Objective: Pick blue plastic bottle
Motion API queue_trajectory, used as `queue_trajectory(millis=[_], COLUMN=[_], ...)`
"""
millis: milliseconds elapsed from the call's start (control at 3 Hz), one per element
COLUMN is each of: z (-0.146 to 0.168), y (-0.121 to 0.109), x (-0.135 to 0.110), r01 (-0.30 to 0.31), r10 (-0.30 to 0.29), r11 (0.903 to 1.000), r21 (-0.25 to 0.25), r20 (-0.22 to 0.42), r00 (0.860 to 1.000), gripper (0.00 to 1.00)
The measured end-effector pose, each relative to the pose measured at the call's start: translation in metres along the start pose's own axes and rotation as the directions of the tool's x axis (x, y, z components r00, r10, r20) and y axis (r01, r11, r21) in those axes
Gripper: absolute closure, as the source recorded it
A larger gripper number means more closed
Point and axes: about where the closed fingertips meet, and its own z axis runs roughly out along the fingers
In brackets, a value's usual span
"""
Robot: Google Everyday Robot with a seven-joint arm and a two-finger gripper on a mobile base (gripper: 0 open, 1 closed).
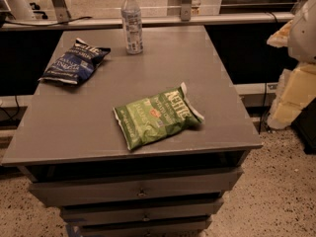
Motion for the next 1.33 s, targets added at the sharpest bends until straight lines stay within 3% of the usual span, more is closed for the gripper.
queue_trajectory(millis=[333,667,1000,1333], z=[0.0,0.009,0.031,0.058], y=[0.0,-0.021,-0.063,-0.105], x=[0.0,-0.024,-0.078,-0.133], r01=[0.0,-0.006,-0.04,-0.101], r10=[0.0,0.004,0.03,0.077], r11=[1.0,0.9998,0.9985,0.9942], r21=[0.0,0.021,0.036,0.036], r20=[0.0,0.083,0.26,0.42], r00=[1.0,0.997,0.965,0.904], gripper=[0.0,0.0,0.0,0.0])
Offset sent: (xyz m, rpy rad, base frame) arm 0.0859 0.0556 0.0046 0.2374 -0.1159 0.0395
